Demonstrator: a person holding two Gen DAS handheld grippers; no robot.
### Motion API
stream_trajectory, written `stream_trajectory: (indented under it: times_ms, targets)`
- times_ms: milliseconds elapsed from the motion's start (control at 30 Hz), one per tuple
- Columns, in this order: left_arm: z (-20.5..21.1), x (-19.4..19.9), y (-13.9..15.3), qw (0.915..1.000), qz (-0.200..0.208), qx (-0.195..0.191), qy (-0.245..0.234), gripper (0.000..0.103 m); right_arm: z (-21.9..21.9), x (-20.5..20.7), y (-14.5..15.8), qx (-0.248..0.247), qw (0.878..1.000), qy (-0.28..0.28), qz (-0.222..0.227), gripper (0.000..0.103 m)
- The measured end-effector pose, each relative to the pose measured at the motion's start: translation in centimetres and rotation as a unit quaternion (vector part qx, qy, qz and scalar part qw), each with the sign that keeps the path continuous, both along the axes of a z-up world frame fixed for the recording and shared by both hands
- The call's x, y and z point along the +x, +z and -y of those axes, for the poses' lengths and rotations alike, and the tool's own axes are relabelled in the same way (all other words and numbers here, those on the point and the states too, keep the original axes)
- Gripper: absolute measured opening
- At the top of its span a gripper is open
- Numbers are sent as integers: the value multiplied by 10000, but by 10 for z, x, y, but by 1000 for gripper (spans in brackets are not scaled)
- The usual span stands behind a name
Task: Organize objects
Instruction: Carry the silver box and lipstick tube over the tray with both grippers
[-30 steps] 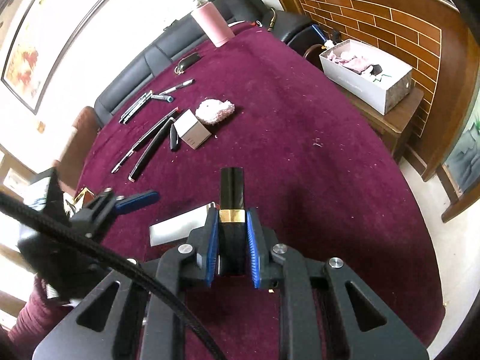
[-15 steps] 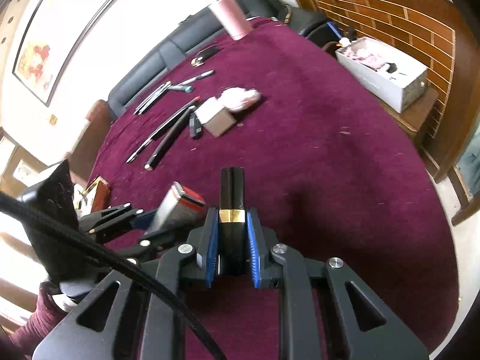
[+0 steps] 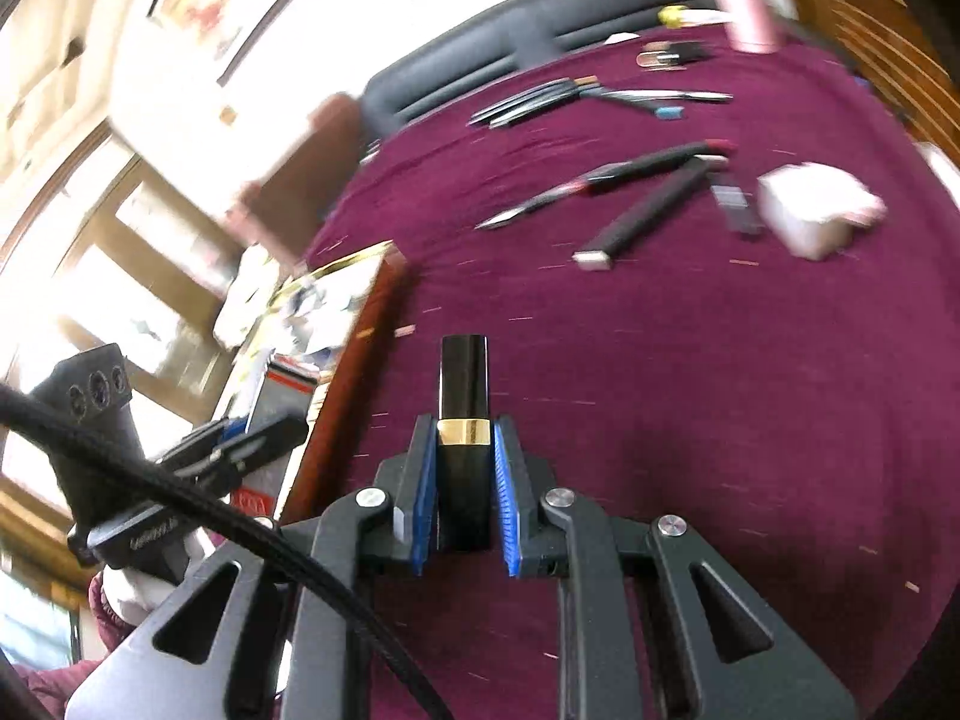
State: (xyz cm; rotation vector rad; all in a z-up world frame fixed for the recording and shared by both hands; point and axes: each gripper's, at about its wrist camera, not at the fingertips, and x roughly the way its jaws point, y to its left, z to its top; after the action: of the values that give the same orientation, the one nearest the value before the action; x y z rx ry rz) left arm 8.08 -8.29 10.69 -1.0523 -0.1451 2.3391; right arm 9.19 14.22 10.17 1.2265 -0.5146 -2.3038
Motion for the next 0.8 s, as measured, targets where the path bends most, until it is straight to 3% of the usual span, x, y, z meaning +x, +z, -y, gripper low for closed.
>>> stream_trajectory:
  times_ms: [200,400,633,800]
  targets:
    - [101,0,-10,9948,-2,-143,1012,23,93,-20,5,14,9967,817,0,16]
    - [170,-18,-26,9846,235,-435,1674,23,172,-50,1,-92,9903,1362,250,16]
    - [208,-26,-55,9794,631,-393,1876,23,256,-96,-16,-16,9834,1681,686,16]
    - [225,-31,-62,9777,700,-292,1960,23,308,-130,-34,257,9801,1711,971,16]
